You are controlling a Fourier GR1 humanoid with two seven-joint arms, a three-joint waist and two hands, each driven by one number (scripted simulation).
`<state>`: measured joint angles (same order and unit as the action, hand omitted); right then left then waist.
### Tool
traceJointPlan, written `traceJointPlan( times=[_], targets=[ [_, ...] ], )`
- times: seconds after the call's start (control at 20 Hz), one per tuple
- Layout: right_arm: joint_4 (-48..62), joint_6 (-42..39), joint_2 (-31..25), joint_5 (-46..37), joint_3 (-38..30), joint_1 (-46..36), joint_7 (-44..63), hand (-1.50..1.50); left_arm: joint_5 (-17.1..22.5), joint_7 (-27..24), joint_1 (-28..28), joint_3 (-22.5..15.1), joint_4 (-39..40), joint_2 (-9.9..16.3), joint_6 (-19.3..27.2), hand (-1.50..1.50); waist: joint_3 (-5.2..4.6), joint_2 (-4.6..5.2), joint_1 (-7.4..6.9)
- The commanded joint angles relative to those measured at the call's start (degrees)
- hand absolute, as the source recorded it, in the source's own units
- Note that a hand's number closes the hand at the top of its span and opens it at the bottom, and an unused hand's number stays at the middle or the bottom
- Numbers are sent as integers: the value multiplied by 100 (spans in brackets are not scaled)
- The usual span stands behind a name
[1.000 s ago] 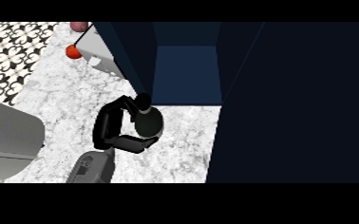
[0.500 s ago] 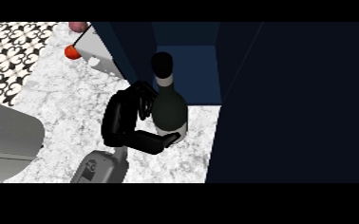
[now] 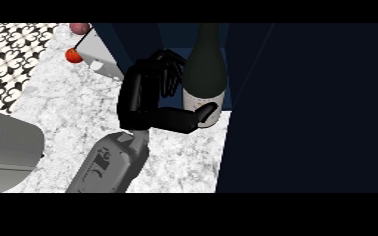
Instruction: Pick up the wine, place it into the cabinet and close the cabinet
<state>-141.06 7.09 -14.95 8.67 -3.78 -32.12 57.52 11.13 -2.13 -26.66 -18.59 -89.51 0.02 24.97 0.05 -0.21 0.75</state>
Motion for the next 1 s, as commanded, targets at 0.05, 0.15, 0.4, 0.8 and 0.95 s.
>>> traceJointPlan(
  times=[0.05,0.15,0.4,0.8,0.95],
  targets=[
    [-671,46,-44,593,-223,8,364,-150,169,198,-936,315,776,-2,288,150,-4,15,40],
    [-676,181,302,37,403,265,152,-150,-50,225,-917,-33,648,-2,768,150,-4,9,-3],
    [-570,2,18,433,-47,107,312,-150,-91,-17,-1239,36,1228,-2,741,150,-4,8,-2],
    [-622,-178,-175,977,-564,-24,414,-150,-391,-467,-1576,-38,2104,0,810,150,-2,5,36],
    [-53,-208,45,753,-404,-72,-194,-150,-161,-1050,-1559,195,2642,-1,497,150,-4,31,5]
  ],
)
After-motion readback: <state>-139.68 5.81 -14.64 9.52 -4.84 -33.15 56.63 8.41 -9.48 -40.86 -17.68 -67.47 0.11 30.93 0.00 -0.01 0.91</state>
